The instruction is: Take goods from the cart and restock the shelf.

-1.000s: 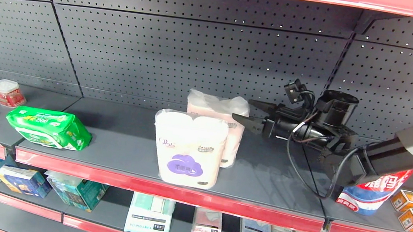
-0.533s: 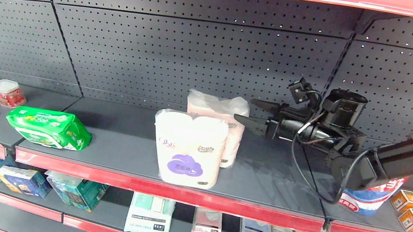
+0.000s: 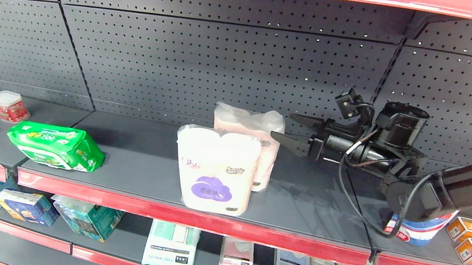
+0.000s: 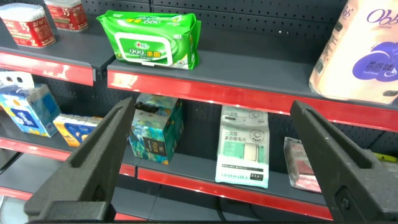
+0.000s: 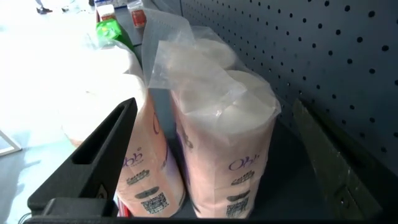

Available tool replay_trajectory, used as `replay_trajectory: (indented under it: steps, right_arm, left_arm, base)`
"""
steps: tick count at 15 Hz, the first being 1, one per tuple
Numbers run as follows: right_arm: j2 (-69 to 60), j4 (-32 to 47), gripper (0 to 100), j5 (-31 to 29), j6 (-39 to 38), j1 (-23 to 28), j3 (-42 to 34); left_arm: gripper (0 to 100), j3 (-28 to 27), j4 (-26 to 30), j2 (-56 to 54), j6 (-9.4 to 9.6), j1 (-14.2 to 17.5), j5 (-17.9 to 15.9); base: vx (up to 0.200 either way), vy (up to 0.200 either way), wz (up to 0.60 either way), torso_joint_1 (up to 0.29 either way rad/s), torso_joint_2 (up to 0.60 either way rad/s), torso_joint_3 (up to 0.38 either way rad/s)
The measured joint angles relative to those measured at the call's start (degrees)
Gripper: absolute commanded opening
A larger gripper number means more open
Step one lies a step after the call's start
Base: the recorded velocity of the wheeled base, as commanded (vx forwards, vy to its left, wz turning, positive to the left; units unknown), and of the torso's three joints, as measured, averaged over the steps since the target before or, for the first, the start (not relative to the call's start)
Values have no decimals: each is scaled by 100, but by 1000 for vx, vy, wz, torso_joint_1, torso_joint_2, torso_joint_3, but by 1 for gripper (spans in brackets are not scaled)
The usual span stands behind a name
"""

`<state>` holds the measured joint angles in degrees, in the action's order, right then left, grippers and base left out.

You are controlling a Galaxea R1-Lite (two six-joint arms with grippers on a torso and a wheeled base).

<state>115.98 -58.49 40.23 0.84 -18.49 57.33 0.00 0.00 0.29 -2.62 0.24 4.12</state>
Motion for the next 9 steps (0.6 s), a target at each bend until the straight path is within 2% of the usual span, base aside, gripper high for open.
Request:
replay_trajectory:
  steps: [9]
  right_arm:
    - [-280, -2, 100, -18, 79, 6, -336]
  left_arm:
    - [100, 0, 0, 0, 0, 0, -2]
  base:
    - [0, 0, 0, 0, 0, 0]
